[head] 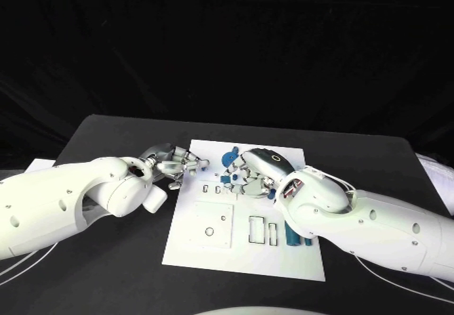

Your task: Assemble the parts on the task board

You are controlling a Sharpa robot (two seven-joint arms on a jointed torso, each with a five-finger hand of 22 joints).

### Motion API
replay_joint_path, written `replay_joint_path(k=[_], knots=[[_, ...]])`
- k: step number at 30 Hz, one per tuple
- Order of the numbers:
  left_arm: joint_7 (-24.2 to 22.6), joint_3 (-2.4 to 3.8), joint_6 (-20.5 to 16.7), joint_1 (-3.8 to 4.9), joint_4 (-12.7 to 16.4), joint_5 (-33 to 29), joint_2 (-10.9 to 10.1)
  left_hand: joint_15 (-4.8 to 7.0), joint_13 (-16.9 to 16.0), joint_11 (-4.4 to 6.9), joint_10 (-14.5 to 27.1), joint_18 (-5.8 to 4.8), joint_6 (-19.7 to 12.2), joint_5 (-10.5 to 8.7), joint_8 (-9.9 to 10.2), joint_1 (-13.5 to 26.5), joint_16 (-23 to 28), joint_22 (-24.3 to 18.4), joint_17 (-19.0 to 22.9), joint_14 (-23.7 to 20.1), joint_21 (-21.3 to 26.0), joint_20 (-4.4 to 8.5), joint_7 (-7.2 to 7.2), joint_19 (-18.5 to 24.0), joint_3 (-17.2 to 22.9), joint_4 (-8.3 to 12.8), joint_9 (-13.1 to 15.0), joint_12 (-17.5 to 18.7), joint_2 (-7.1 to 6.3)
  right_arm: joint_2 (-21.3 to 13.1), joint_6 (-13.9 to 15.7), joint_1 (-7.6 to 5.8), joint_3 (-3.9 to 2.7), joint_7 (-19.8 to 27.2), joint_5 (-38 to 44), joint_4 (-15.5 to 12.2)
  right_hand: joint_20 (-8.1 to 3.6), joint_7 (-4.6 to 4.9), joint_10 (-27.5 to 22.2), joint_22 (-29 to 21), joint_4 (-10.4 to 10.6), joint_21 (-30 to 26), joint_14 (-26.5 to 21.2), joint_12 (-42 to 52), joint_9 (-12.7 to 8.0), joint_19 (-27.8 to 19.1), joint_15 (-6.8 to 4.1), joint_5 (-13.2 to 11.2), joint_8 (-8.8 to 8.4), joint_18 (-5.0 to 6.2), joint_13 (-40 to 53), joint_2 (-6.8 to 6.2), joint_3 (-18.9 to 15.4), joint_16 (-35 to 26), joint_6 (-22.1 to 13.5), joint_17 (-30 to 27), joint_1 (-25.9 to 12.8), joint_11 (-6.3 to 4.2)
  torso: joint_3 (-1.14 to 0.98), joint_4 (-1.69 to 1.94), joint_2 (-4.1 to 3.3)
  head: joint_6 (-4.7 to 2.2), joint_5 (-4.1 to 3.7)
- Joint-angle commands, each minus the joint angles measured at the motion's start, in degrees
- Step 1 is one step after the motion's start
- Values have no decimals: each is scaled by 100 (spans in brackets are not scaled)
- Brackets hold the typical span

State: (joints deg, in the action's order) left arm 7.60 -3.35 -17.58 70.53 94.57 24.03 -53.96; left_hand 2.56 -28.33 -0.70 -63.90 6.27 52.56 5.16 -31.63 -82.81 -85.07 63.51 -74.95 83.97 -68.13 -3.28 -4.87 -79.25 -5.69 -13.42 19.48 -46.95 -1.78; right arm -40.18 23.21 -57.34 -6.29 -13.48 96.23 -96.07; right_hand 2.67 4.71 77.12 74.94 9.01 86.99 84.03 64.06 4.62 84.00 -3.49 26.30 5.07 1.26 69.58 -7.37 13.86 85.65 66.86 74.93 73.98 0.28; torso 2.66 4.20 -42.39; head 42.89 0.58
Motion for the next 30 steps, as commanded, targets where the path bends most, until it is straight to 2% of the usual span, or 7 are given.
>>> replay_joint_path(k=[1, 9, 18, 25, 30], knots=[[526, 5, 389, -17, 46, 791, 62, 73, -51, 36, -85, -94, 111, -19, -67, 37, -160, 233, -1044, 458, -206, 24, 29, -97, -69, 1, 1, -109, -82, -9, 70, 5, -4, -177, 194, -51, -5, -8, -8, 993, -9, -14, 460, -11, 11, 305, -20, 3, 18, 2, 1, -74, 34, -1, 35, 913, 9, -21, 1, -1, -6, 10, 3], [755, 5, 429, -40, 61, 1000, 189, 129, -156, 103, -209, -158, 240, -29, -193, 182, -351, 576, -1301, 543, -500, 78, 104, -224, -162, -16, 38, -298, -138, -18, 128, 9, -7, -254, 322, -136, -5, -9, -4, 993, -10, -13, 460, -8, 12, 306, -20, -16, 19, 2, 2, -85, 42, 0, 40, 916, 12, -21, -6, -6, -5, 32, 18], [787, 5, 374, -45, 58, 1037, 255, 156, -262, 131, -274, -185, 280, -32, -254, 325, -409, 724, -1383, 568, -625, 106, 136, -276, -231, -86, 58, -416, -115, -17, 60, 11, -7, -277, 350, -152, -7, -11, 5, 1000, -5, -10, 462, -6, 16, 310, -21, -80, 22, 1, 3, -104, 70, 2, 53, 920, 19, -23, -6, -7, -2, 49, 9], [770, 7, 331, -46, 61, 995, 285, 170, -408, 147, -340, -202, 298, -34, -302, 530, -448, 826, -1440, 585, -707, 121, 155, -307, -342, -222, 73, -542, -85, -10, -1, 11, -7, -288, 382, -142, -8, -12, 13, 999, 2, -11, 462, -3, 18, 309, -22, -144, 20, 1, 5, -120, 92, 1, 58, 921, 20, -23, -6, -5, -5, 72, 2], [772, 7, 333, -46, 50, 788, 294, 175, -450, 152, -356, -206, 301, -33, -319, 619, -456, 855, -1451, 588, -728, 126, 162, -312, -390, -285, 77, -577, -50, -7, -15, 11, -7, -298, 409, -139, -8, -12, 19, 1006, 3, -7, 464, 6, 19, 313, -22, -159, 21, -1, 11, -120, 98, 8, 61, 930, 21, -24, -3, -1, -1, 83, -12]])
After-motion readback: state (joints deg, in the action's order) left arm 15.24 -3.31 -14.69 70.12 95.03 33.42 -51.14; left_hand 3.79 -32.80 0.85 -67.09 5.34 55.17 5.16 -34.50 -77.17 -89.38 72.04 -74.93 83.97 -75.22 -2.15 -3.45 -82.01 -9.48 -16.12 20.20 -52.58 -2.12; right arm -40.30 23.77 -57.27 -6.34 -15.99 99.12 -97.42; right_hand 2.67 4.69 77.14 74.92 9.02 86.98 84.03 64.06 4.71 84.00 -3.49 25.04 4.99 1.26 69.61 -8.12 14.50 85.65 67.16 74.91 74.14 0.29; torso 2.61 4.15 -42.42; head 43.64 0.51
